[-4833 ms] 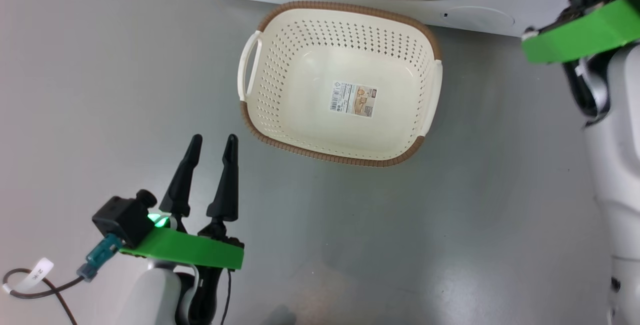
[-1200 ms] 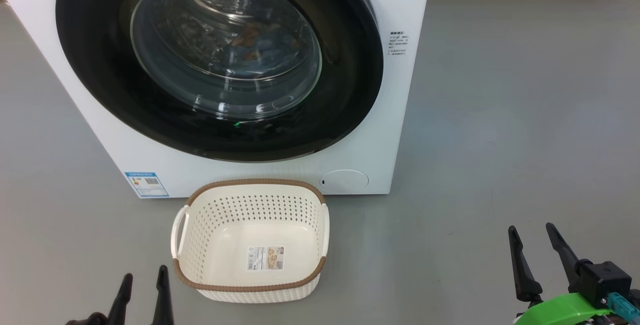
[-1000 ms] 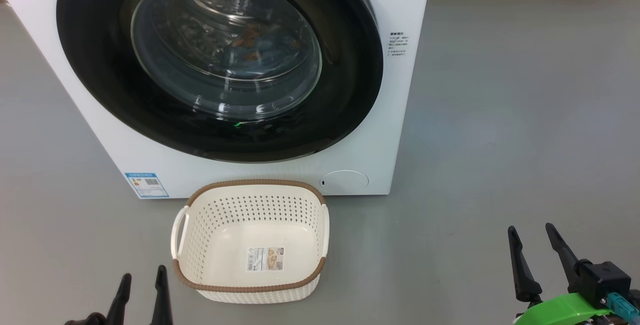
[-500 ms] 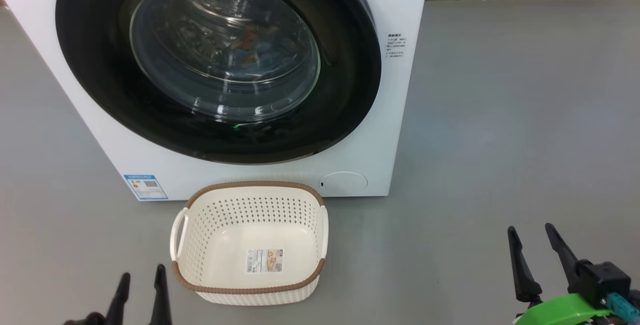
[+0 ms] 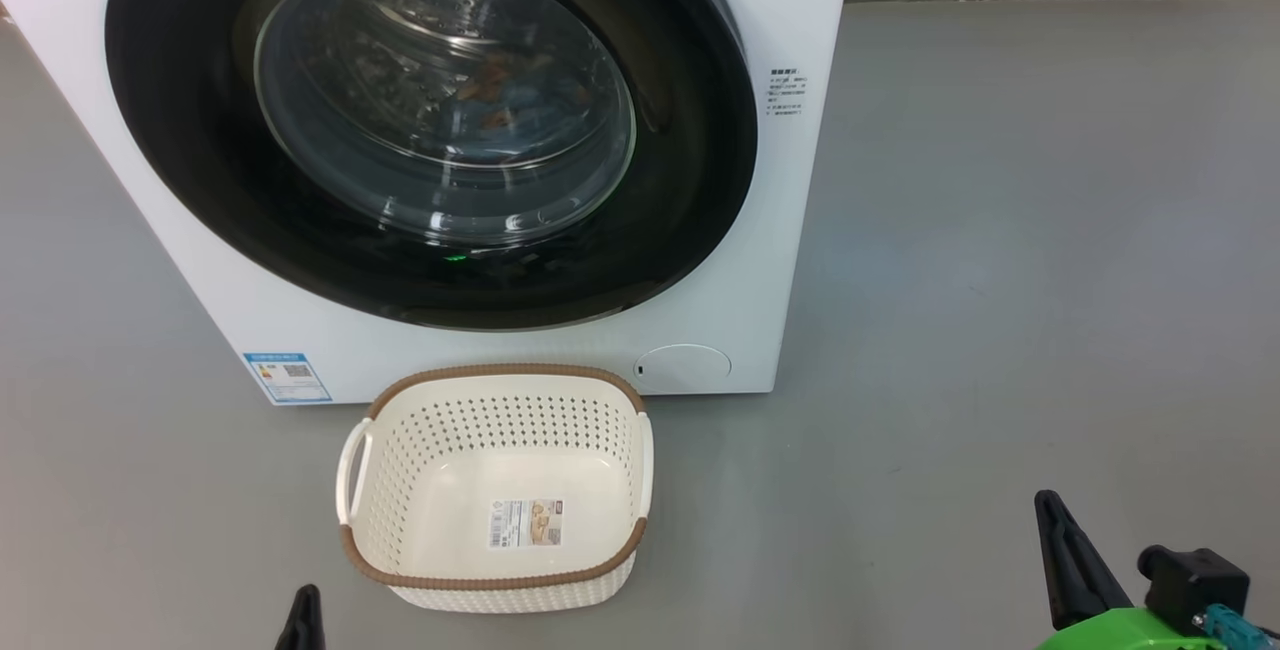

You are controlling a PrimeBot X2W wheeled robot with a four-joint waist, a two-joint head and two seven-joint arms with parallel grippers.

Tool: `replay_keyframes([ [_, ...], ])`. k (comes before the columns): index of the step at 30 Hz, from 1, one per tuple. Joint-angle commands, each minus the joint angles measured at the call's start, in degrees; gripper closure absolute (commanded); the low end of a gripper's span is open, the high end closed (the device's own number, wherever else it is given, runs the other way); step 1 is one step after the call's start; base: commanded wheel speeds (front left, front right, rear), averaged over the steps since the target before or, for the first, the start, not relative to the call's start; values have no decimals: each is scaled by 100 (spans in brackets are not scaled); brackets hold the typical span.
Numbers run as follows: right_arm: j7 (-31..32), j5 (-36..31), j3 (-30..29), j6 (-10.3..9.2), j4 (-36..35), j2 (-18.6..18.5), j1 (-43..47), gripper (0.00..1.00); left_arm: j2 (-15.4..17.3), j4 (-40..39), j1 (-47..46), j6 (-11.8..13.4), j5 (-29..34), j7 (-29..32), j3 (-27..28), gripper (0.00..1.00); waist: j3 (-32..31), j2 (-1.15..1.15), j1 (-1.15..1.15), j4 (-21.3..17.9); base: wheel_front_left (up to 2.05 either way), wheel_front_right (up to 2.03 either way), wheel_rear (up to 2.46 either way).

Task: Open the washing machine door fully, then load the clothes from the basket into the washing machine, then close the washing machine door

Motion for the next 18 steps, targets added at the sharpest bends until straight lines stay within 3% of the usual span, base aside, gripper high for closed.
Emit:
replay_keyframes([
  [1,34,306,10,-3,-141,-37,-95,100,81,-151,-158,-2,-221,64,51,100,10,0,-1,-10,0,0,0],
  [18,284,1442,77,-8,-182,-50,-151,100,108,-224,-265,-4,-1128,324,133,100,20,0,-2,-76,0,0,0],
])
